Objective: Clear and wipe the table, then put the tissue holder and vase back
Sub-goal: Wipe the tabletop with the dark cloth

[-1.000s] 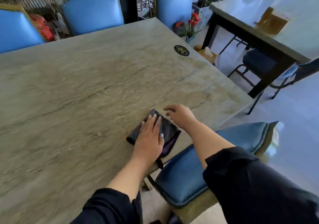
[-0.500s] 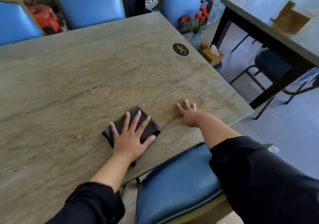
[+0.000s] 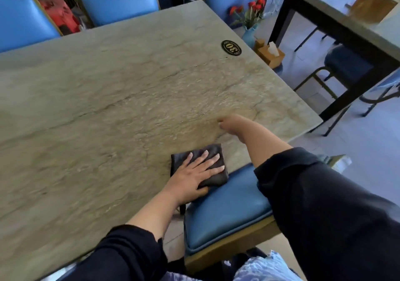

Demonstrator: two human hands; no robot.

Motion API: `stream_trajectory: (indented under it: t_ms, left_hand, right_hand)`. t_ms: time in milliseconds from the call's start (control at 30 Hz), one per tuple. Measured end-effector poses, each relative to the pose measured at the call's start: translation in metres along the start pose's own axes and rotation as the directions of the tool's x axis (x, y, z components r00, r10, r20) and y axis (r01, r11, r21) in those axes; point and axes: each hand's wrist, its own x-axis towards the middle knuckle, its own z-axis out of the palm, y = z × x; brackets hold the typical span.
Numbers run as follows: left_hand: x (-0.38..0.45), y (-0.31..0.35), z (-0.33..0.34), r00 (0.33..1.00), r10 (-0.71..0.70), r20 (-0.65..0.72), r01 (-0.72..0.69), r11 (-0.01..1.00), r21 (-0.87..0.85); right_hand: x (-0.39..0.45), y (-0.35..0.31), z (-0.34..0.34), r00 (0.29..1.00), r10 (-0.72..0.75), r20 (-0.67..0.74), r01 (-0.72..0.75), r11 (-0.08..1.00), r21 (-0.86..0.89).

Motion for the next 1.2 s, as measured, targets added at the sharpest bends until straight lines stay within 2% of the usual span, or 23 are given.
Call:
stream_trajectory:
  t_ms: [67, 167, 200, 300, 367, 433, 567, 667, 733, 900, 1000, 1200]
  left_hand:
    - [-0.007, 0.002, -0.011, 0.999, -0.015, 0.036, 0.022, 0.978, -0.210]
    - [-0.018, 0.000, -0.031, 0.991, -0.062, 0.121, 0.114, 0.863, -0.491]
    - [-0.021, -0.004, -0.038, 0.975, -0.083, 0.207, 0.188, 0.808, -0.559]
    - [-0.027, -0.014, -0.066, 0.872, -0.153, 0.464, 0.458, 0.590, -0.665]
    - [-0.026, -0.016, -0.087, 0.845, -0.157, 0.511, 0.520, 0.465, -0.716]
    - [-0.024, -0.015, -0.106, 0.844, -0.197, 0.498, 0.536, 0.324, -0.780]
    - [-0.009, -0.007, -0.129, 0.885, -0.182, 0.430, 0.438, 0.008, -0.899]
    - [0.009, 0.007, -0.142, 0.917, -0.196, 0.347, 0.312, -0.192, -0.931]
    - [0.026, 0.020, -0.147, 0.937, -0.202, 0.284, 0.219, -0.292, -0.931]
    - [0.089, 0.061, -0.149, 0.947, -0.288, 0.143, -0.019, -0.495, -0.869]
    - [0.137, 0.089, -0.144, 0.934, -0.349, 0.072, -0.151, -0.570, -0.808]
    - [0.231, 0.155, -0.142, 0.928, -0.370, 0.051, -0.169, -0.538, -0.826]
  right_hand:
    - [-0.010, -0.010, 0.007, 0.996, -0.082, 0.019, 0.081, 0.996, 0.042]
    - [-0.022, -0.020, 0.010, 0.995, -0.074, 0.071, 0.056, 0.972, 0.228]
    - [-0.027, -0.021, 0.010, 0.995, -0.065, 0.070, 0.043, 0.958, 0.282]
    - [-0.039, -0.018, 0.006, 0.996, -0.032, 0.084, 0.000, 0.934, 0.357]
    - [-0.045, -0.013, 0.000, 0.989, -0.048, 0.138, -0.007, 0.927, 0.375]
    - [-0.052, -0.008, -0.005, 0.984, -0.069, 0.165, -0.003, 0.917, 0.399]
    - [-0.064, 0.008, -0.019, 0.979, -0.083, 0.188, -0.010, 0.893, 0.450]
    - [-0.065, 0.031, -0.037, 0.968, -0.112, 0.226, -0.055, 0.781, 0.622]
    - [-0.065, 0.050, -0.049, 0.963, -0.144, 0.227, -0.068, 0.684, 0.726]
    - [-0.055, 0.095, -0.083, 0.962, -0.212, 0.172, -0.023, 0.566, 0.824]
    - [-0.050, 0.127, -0.108, 0.954, -0.264, 0.139, 0.021, 0.524, 0.851]
    - [-0.038, 0.202, -0.167, 0.954, -0.299, -0.020, 0.185, 0.535, 0.824]
